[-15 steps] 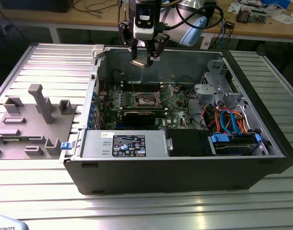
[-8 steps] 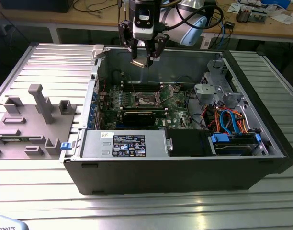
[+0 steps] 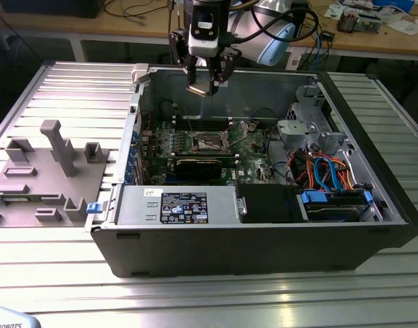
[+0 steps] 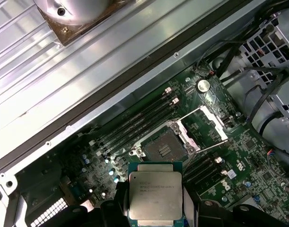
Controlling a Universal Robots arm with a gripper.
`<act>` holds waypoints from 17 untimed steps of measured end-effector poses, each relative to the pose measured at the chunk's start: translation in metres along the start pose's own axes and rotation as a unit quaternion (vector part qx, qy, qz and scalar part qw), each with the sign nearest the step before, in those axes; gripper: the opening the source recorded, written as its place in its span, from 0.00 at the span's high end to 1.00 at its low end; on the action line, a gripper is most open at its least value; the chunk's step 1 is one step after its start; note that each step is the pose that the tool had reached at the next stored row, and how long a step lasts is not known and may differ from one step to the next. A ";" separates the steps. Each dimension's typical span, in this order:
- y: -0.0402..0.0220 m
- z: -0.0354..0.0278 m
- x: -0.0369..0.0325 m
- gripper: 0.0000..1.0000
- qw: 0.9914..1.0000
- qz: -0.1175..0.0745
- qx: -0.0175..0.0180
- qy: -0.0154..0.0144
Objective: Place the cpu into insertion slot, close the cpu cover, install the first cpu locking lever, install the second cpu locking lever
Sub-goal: 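Place the cpu into insertion slot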
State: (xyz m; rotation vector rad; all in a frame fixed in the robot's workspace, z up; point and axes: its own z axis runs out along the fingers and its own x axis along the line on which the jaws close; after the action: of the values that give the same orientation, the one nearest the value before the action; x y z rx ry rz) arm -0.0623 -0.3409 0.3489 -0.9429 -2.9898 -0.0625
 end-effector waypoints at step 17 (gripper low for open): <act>0.0000 0.0001 0.0000 0.45 1.000 0.014 0.000 0.000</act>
State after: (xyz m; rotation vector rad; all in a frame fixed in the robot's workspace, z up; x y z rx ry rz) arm -0.0623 -0.3408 0.3488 -0.9843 -2.9770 -0.0628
